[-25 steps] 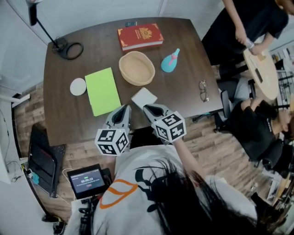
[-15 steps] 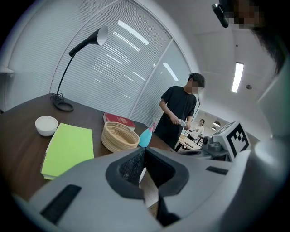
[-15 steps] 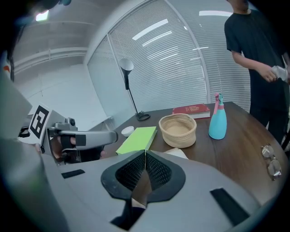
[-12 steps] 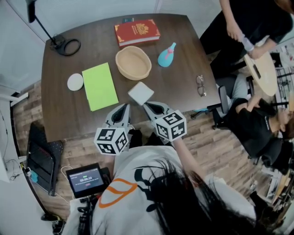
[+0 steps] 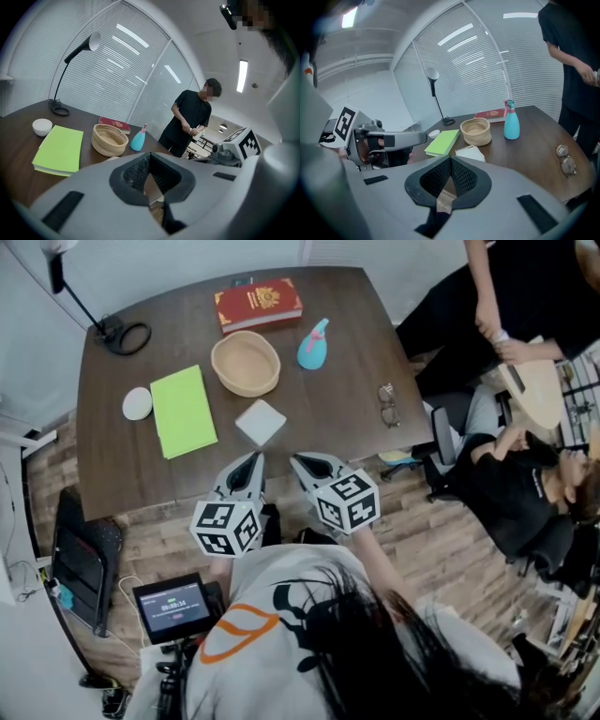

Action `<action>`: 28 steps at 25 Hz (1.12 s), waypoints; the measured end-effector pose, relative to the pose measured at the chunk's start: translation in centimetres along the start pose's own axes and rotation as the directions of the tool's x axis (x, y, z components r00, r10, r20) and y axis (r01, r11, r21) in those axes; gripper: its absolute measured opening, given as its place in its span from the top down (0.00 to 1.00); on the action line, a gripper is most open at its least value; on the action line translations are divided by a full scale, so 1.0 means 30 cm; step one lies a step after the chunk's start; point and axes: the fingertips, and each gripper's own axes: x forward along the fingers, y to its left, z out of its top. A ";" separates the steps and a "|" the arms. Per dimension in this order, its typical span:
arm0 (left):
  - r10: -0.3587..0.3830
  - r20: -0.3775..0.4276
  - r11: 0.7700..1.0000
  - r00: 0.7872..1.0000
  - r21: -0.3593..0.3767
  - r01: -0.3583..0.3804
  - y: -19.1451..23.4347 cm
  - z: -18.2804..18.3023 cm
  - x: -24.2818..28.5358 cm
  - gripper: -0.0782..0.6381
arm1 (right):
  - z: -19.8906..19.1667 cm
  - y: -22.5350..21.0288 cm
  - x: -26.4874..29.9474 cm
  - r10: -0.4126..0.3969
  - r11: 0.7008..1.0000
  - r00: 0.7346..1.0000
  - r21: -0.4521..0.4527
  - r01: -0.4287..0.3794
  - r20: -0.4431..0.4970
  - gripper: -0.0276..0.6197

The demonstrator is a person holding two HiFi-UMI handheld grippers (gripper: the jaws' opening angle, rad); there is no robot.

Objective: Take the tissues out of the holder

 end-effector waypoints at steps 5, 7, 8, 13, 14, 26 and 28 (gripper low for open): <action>0.008 -0.002 1.000 1.000 0.019 -0.008 -0.149 -0.069 0.008 0.89 | -0.063 -0.035 -0.135 0.011 1.000 1.000 -0.001 -0.011 0.020 0.94; 0.015 0.000 1.000 1.000 0.027 -0.015 -0.211 -0.099 0.002 0.89 | -0.092 -0.041 -0.188 0.025 1.000 0.999 0.000 -0.025 0.025 0.94; 0.019 0.002 0.999 1.000 0.027 -0.019 -0.242 -0.118 -0.003 0.89 | -0.108 -0.042 -0.214 0.034 0.999 0.999 -0.002 -0.034 0.027 0.94; 0.055 -0.009 0.998 0.998 0.026 -0.055 -0.374 -0.230 -0.033 0.89 | -0.189 -0.048 -0.331 0.078 0.997 0.997 -0.006 -0.078 0.025 0.94; 0.063 -0.013 0.998 0.998 0.027 -0.063 -0.397 -0.251 -0.041 0.89 | -0.207 -0.050 -0.349 0.085 0.996 0.996 -0.005 -0.085 0.023 0.94; 0.167 0.013 0.985 0.986 0.030 -0.168 -0.608 -0.434 -0.266 0.89 | -0.390 0.084 -0.570 0.177 0.983 0.984 -0.041 -0.176 0.018 0.94; 0.176 0.015 0.984 0.984 0.026 -0.176 -0.602 -0.427 -0.267 0.89 | -0.386 0.089 -0.562 0.188 0.981 0.982 -0.042 -0.187 0.011 0.94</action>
